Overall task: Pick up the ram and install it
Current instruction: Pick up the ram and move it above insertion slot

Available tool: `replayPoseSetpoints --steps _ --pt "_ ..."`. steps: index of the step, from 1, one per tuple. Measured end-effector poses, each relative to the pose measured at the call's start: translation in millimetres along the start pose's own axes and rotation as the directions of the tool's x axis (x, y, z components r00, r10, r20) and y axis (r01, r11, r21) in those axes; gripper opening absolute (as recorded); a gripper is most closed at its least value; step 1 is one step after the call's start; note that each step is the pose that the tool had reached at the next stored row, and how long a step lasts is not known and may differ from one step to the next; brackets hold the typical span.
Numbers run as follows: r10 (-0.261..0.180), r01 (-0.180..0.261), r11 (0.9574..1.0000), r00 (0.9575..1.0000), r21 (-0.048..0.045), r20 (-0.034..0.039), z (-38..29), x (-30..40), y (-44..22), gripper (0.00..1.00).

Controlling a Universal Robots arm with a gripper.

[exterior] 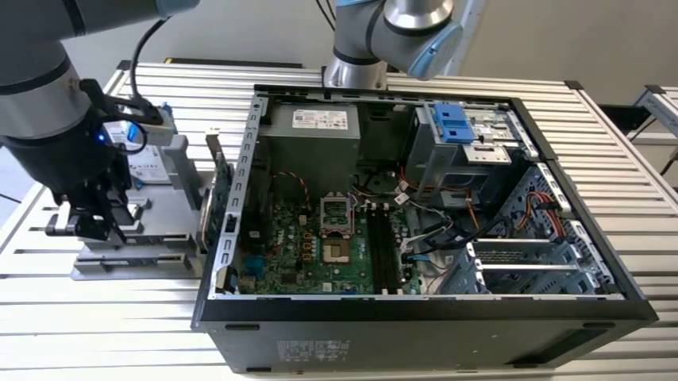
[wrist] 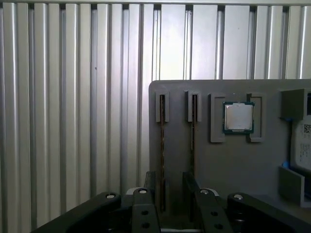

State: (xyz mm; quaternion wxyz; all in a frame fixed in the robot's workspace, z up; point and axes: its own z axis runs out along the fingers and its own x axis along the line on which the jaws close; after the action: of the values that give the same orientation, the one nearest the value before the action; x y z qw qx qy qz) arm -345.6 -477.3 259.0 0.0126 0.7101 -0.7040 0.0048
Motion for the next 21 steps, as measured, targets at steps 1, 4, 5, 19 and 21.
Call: replayPoseSetpoints --steps 1,4,5,19,21 --pt "0.000 0.000 1.0000 1.0000 0.0000 0.0001 0.5 0.0 0.0 1.00" --pt "0.000 0.000 1.0000 1.0000 0.0000 0.0000 1.9 0.0 0.0 1.00" --pt "0.000 0.000 1.0000 1.0000 0.0001 0.0001 2.4 -0.1 0.0 1.00" --pt "-0.002 0.002 1.0000 1.0000 0.0001 0.0000 14.7 -0.1 -0.1 1.00" --pt "-0.003 0.003 1.0000 1.0000 0.0001 0.0000 17.3 -0.2 -0.2 1.00"
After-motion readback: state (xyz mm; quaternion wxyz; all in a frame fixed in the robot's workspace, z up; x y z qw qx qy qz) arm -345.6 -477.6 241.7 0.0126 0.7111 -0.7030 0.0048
